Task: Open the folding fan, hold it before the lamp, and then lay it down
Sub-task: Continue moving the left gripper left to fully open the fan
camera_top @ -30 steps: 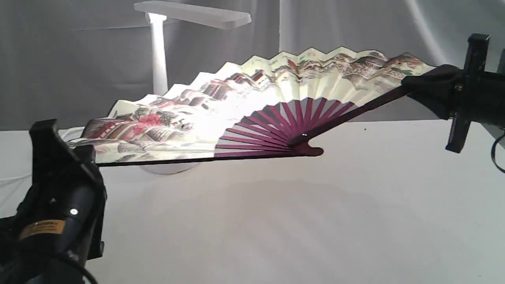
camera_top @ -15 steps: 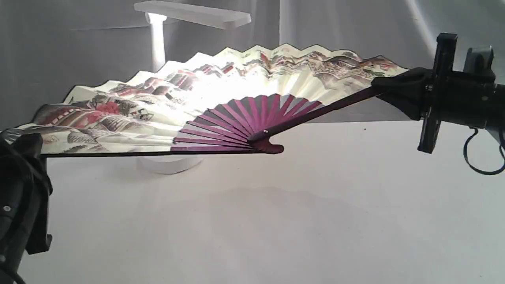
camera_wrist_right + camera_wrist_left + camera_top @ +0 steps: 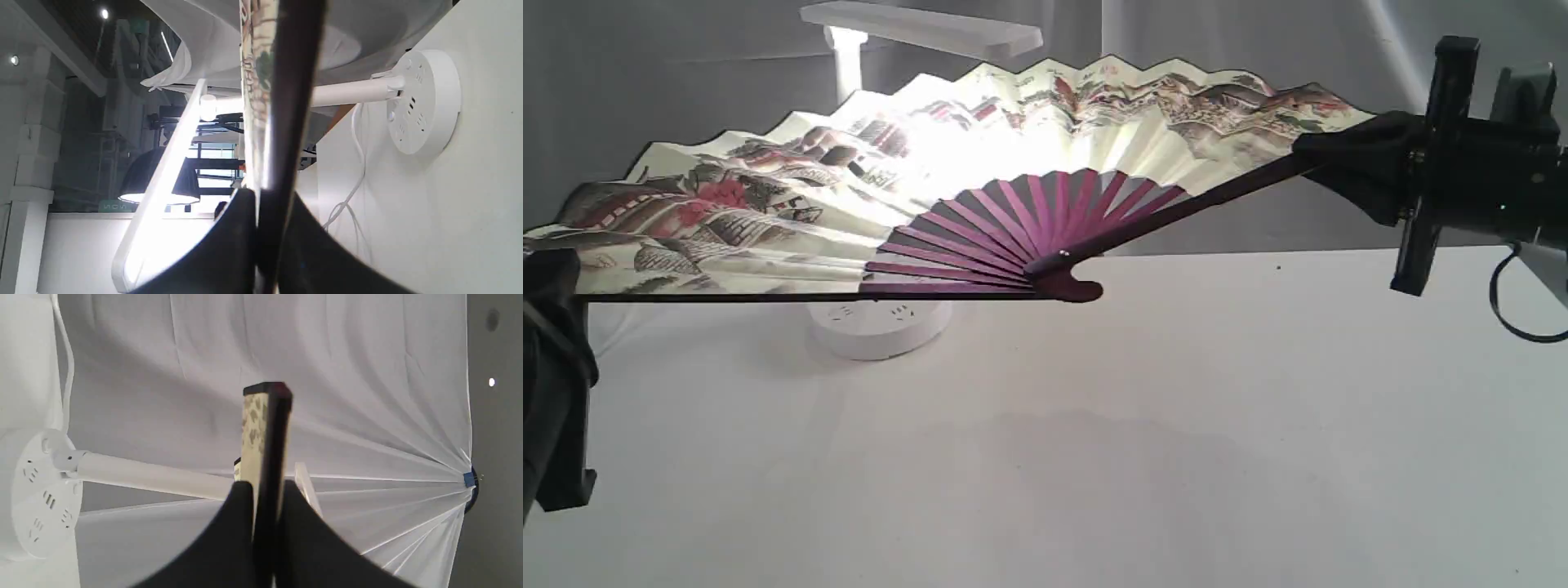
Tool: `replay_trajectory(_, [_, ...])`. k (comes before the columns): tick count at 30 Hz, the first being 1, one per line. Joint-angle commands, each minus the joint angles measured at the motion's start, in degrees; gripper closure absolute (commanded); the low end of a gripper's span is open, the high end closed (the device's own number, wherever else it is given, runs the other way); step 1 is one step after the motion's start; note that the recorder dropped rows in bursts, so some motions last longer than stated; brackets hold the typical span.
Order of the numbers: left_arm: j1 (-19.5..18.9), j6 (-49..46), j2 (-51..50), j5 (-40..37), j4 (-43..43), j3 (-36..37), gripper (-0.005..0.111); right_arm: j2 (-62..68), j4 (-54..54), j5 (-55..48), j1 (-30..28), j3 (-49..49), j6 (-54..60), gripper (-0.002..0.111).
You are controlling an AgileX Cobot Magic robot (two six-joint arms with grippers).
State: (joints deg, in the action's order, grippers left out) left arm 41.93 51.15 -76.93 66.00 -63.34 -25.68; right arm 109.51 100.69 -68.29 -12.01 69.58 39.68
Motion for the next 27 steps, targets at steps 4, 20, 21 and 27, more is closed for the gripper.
replay_trajectory(4, [-0.75, 0.81, 0.93, 3.97, -2.29, 0.16, 0.107, -0.44, -0.74, 3.21, -0.53, -0.10, 2.26, 0.108])
replay_trajectory(20, [-0.75, 0.81, 0.93, 3.97, -2.29, 0.16, 0.107, -0.44, -0.74, 3.55, -0.53, -0.10, 2.49, 0.108])
replay_trajectory(21, [-0.75, 0.58, 0.93, 3.97, -2.29, 0.16, 0.107, -0.44, -0.74, 3.67, -0.53, -0.10, 2.49, 0.108])
replay_trajectory(27, [-0.75, -0.75, 0.93, 3.97, -2.29, 0.16, 0.107, -0.44, -0.74, 3.79, -0.53, -0.10, 2.49, 0.108])
